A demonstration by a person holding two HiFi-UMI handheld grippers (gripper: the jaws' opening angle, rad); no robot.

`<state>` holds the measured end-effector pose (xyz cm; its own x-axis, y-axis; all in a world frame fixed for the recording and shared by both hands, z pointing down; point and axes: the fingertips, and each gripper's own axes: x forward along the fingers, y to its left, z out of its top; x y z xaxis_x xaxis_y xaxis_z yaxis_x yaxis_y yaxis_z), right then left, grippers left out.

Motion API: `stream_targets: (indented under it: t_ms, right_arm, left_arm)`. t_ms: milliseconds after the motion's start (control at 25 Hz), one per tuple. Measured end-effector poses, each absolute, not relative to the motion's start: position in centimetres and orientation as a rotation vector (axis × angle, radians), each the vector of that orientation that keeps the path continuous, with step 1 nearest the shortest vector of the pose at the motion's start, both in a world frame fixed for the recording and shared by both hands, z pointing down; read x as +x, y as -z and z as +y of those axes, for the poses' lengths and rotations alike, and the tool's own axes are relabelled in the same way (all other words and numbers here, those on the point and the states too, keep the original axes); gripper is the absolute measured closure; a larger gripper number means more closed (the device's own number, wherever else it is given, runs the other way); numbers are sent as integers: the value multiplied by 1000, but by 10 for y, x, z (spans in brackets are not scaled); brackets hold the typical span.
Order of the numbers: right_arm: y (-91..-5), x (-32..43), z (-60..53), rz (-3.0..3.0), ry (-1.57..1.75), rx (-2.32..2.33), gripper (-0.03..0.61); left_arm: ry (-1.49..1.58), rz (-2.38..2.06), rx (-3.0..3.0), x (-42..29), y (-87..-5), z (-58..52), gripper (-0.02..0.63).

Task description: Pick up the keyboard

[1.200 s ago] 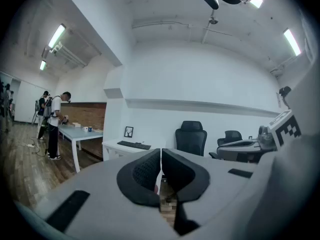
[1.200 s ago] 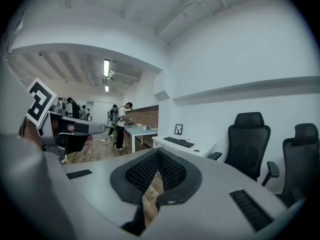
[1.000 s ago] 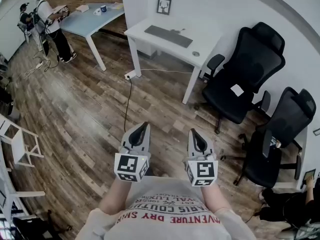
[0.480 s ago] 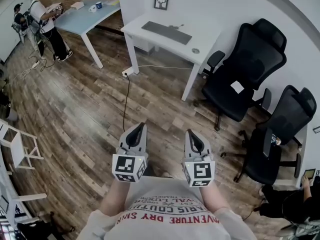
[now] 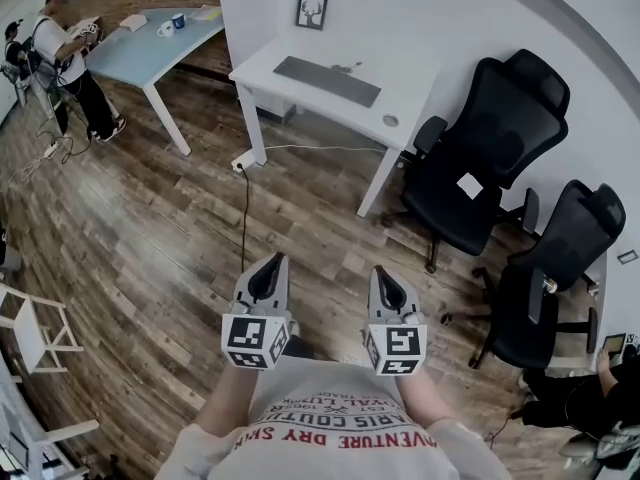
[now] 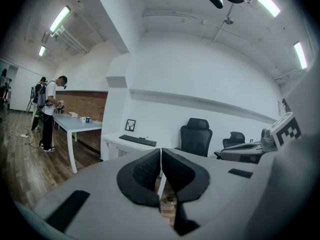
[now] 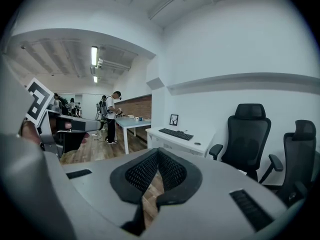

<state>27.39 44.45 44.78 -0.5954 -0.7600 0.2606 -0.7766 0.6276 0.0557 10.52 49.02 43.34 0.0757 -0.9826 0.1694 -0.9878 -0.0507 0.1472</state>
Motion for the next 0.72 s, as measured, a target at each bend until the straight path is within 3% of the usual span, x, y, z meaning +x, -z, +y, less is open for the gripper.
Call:
stream_targets:
  t_ms: [720]
  right_arm:
    - [-456, 151, 319, -2500, -154, 1373, 554]
  left_arm:
    - [-95, -1949, 2145, -45, -445, 364, 583]
